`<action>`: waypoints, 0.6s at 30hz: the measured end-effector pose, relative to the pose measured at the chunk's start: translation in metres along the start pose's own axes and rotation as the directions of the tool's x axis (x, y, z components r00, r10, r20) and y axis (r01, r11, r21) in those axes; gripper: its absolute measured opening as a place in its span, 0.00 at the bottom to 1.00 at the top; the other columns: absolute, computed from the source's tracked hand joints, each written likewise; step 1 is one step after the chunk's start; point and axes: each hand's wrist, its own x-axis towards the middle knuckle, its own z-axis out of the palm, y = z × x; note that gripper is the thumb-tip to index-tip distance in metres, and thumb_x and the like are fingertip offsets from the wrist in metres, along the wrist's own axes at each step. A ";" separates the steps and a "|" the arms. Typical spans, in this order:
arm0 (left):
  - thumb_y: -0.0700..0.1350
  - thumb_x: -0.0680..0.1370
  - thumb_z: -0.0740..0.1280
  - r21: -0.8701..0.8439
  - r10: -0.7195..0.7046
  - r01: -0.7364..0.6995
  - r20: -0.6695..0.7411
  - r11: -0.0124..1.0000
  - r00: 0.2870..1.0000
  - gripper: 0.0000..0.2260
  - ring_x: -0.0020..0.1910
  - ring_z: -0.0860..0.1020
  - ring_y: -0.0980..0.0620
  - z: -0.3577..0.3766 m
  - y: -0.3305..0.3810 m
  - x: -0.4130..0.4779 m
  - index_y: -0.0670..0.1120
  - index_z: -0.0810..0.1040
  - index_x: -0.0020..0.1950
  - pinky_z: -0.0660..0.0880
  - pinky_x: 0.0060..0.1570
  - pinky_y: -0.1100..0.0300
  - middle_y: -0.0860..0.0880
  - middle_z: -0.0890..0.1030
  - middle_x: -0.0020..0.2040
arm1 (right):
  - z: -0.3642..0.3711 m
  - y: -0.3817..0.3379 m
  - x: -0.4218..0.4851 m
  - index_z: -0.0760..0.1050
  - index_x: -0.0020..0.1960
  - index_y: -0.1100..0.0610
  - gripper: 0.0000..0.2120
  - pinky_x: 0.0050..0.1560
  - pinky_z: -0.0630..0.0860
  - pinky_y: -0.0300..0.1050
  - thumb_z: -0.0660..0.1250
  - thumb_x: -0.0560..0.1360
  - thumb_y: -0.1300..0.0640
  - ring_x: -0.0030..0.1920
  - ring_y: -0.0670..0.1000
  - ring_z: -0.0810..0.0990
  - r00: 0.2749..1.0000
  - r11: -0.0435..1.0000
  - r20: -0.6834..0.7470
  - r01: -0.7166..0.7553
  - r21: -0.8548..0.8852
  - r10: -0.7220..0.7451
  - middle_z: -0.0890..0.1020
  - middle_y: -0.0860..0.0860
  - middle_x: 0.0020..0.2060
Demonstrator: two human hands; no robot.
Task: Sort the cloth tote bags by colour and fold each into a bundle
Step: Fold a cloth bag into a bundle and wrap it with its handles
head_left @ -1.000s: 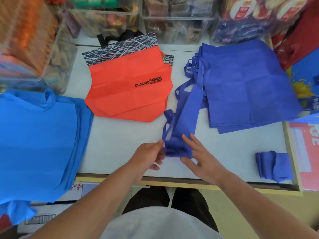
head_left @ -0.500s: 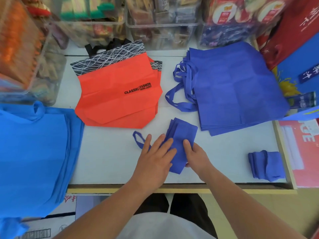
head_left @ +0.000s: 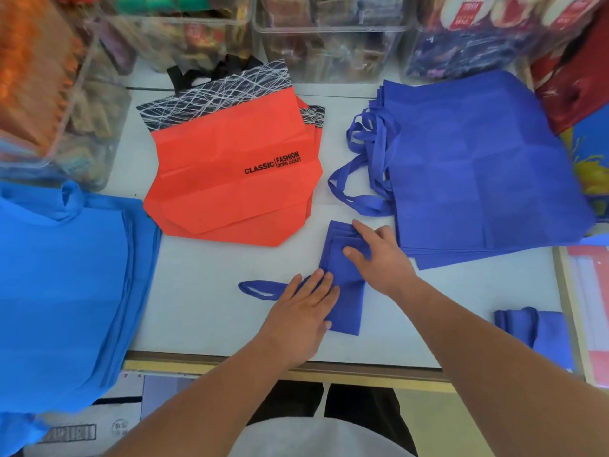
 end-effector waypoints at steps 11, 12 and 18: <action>0.52 0.79 0.70 -0.193 0.159 -0.175 -0.095 0.966 0.983 0.19 0.81 0.55 0.52 0.022 -0.023 -0.006 0.50 0.78 0.69 0.47 0.79 0.55 0.51 0.63 0.80 | 0.018 0.001 0.015 0.73 0.57 0.47 0.11 0.40 0.74 0.50 0.64 0.80 0.42 0.43 0.53 0.76 0.988 0.998 -0.143 -0.056 0.001 0.055 0.70 0.48 0.52; 0.50 0.78 0.71 -0.220 0.156 -0.171 -0.086 0.960 0.984 0.20 0.81 0.55 0.53 0.021 -0.025 -0.005 0.50 0.77 0.70 0.48 0.79 0.55 0.51 0.62 0.80 | 0.018 0.001 0.015 0.73 0.56 0.47 0.11 0.40 0.74 0.49 0.64 0.80 0.41 0.43 0.53 0.76 0.988 0.999 -0.142 -0.054 0.000 0.053 0.70 0.48 0.52; 0.48 0.79 0.70 -0.141 0.222 -0.242 -0.141 0.960 0.965 0.15 0.77 0.66 0.49 0.021 -0.029 -0.005 0.49 0.81 0.65 0.69 0.72 0.49 0.48 0.73 0.75 | 0.021 0.002 0.012 0.73 0.56 0.47 0.11 0.42 0.73 0.49 0.65 0.80 0.41 0.45 0.53 0.76 0.986 0.995 -0.143 -0.079 0.054 0.086 0.70 0.48 0.54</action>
